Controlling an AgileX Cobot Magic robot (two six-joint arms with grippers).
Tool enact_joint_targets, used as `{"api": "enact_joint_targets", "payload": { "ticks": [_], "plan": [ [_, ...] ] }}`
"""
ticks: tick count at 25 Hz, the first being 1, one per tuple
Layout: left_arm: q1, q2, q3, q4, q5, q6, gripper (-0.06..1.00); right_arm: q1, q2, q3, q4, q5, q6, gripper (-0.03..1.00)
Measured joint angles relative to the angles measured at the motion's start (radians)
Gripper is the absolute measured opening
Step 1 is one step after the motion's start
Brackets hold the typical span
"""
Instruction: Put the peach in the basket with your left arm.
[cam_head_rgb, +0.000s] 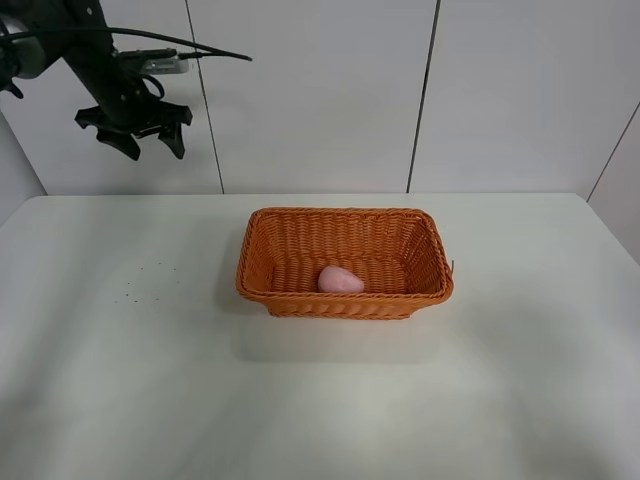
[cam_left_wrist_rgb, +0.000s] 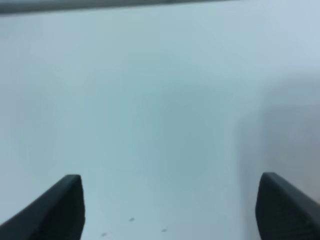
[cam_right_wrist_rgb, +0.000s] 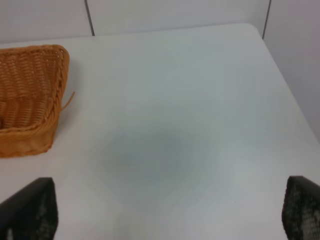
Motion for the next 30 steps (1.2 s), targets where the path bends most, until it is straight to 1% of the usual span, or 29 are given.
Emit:
{"api": "enact_joint_targets", "payload": {
  "ticks": [3,8,11,13,18,25,30],
  "plan": [
    [0.020,-0.001,0.026,0.000,0.000,0.001,0.81,0.000,0.000,0.000,0.000,0.000,0.000,0.69],
    [0.017,-0.037,0.082,-0.008,0.000,0.003,0.81,0.000,0.000,0.000,0.000,0.000,0.000,0.69],
    [0.017,-0.097,0.158,-0.013,0.000,0.003,0.81,0.000,0.000,0.000,0.000,0.000,0.000,0.69],
    [0.016,-0.160,0.237,-0.013,-0.001,0.007,0.81,0.000,0.000,0.000,0.000,0.000,0.000,0.69],
    [0.013,-0.401,0.503,-0.014,-0.001,0.031,0.81,0.000,0.000,0.000,0.000,0.000,0.000,0.69],
    [0.013,-0.808,0.951,-0.011,-0.002,0.031,0.81,0.000,0.000,0.000,0.000,0.000,0.000,0.69],
    [0.013,-1.107,1.296,-0.011,-0.003,0.031,0.81,0.000,0.000,0.000,0.000,0.000,0.000,0.69]
  ]
}}
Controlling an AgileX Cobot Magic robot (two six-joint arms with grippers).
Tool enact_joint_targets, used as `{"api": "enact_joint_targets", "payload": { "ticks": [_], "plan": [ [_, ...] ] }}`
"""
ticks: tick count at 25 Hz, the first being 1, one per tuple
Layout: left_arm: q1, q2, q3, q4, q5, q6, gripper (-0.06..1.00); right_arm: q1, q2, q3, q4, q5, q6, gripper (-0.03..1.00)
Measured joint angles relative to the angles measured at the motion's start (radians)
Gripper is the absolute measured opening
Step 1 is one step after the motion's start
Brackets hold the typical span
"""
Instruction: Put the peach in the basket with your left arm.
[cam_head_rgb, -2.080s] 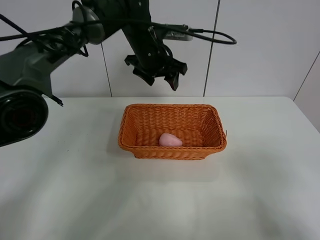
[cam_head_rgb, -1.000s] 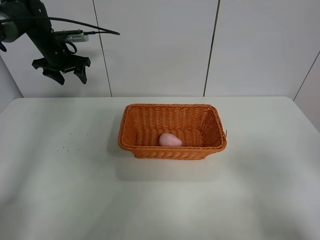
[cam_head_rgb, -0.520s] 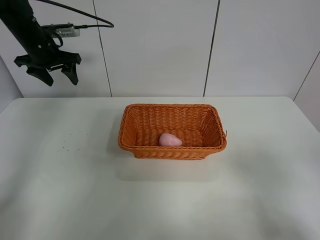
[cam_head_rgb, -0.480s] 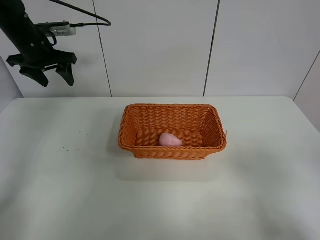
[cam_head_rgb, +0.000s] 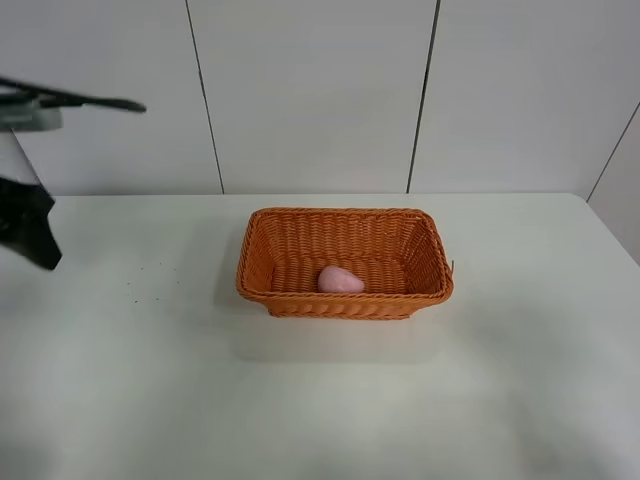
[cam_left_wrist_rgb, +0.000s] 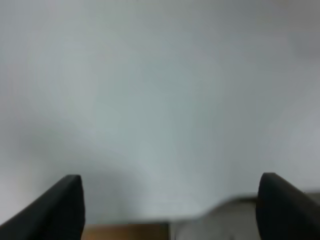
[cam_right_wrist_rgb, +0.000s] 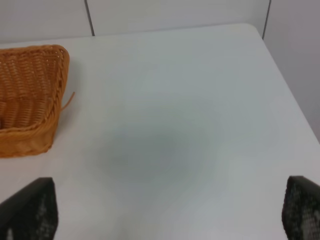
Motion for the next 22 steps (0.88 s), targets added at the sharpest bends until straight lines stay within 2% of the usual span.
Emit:
{"api": "enact_joint_targets", "payload": {
  "ticks": [5,11,22],
  "plan": [
    [0.000,-0.281,0.312,0.001,-0.002,0.000,0.81,0.000,0.000,0.000,0.000,0.000,0.000,0.69],
    [0.000,-0.630,0.550,0.002,-0.098,0.000,0.81,0.000,0.000,0.000,0.000,0.000,0.000,0.69],
    [0.000,-1.149,0.574,0.002,-0.114,0.017,0.81,0.000,0.000,0.000,0.000,0.000,0.000,0.69]
  ]
}}
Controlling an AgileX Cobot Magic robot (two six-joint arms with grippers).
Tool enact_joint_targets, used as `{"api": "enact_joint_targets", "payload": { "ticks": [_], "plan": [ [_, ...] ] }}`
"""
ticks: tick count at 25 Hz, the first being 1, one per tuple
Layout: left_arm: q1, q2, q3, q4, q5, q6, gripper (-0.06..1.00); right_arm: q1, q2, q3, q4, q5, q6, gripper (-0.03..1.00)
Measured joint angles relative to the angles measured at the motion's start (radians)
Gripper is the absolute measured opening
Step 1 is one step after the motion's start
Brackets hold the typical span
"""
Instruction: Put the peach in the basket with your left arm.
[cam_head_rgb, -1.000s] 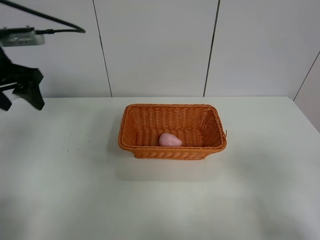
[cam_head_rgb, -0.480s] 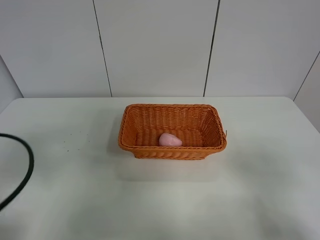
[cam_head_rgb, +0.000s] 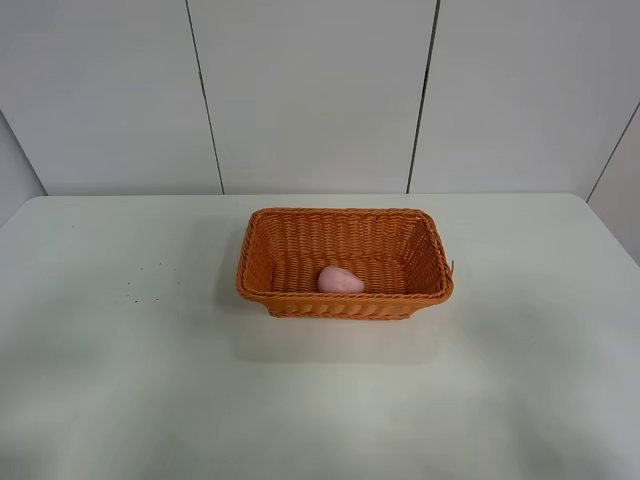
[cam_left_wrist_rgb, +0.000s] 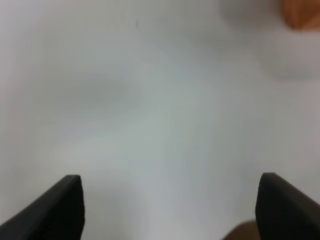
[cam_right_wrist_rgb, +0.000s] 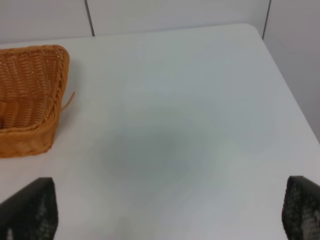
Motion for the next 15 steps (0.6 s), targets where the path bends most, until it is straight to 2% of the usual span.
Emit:
{"api": "enact_joint_targets", "payload": {
  "ticks": [3,15],
  "plan": [
    [0.000,-0.087,0.000,0.000,0.001,0.000,0.81,0.000,0.000,0.000,0.000,0.000,0.000,0.69],
    [0.000,-0.098,0.000,0.000,0.001,0.000,0.81,0.000,0.000,0.000,0.000,0.000,0.000,0.69]
  ]
}}
